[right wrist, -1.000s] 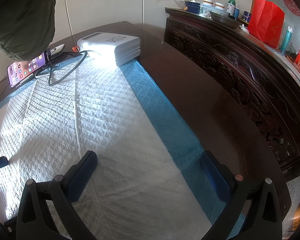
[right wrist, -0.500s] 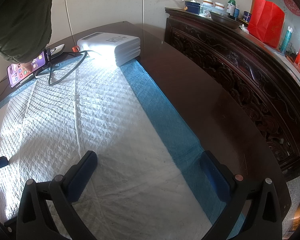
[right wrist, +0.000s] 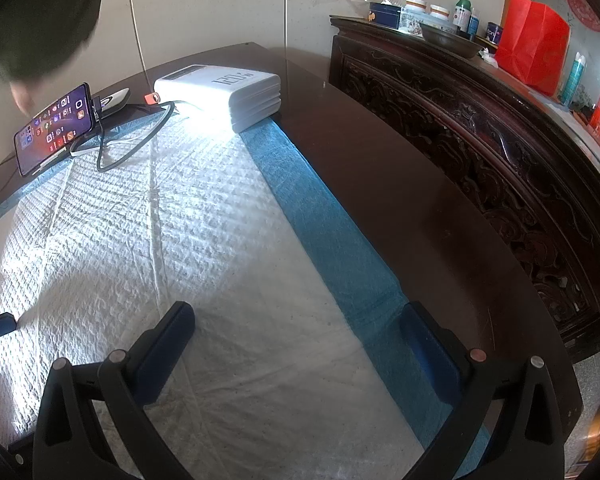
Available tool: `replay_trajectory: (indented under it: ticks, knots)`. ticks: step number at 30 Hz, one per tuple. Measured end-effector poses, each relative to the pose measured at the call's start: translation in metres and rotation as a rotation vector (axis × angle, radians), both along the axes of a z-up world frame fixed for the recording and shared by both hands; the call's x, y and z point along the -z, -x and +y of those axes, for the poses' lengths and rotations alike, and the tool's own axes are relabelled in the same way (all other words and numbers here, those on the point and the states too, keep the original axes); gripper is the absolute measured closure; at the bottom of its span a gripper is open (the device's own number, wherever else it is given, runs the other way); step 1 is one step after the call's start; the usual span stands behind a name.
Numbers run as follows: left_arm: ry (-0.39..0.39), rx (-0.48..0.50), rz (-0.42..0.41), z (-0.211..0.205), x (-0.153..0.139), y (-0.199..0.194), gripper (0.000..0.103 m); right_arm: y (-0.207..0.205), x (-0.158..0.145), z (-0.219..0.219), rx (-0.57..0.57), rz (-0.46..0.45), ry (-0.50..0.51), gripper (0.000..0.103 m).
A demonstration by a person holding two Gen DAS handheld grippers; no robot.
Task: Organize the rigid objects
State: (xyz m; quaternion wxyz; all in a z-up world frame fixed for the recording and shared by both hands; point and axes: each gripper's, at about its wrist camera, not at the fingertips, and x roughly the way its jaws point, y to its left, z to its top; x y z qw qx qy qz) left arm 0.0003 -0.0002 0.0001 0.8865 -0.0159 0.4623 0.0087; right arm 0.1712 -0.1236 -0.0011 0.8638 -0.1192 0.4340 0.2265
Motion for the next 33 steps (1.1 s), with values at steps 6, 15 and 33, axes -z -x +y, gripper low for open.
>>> replay_trajectory:
  ticks: [6, 15, 33]
  knots:
    - [0.0, 0.0, 0.0, -0.0002, 0.0, 0.0004, 0.0, -0.0001, 0.0, 0.0, 0.0, 0.0, 0.0, 0.0]
    - [0.0, 0.0, 0.0, 0.0, -0.0001, -0.0002, 0.0, -0.0001, 0.0002, 0.0004, 0.0, 0.0, 0.0, 0.0]
    - [0.0, 0.0, 0.0, 0.0, -0.0001, 0.0, 0.0, 0.0001, 0.0006, -0.0024, 0.013, 0.0, 0.0, 0.0]
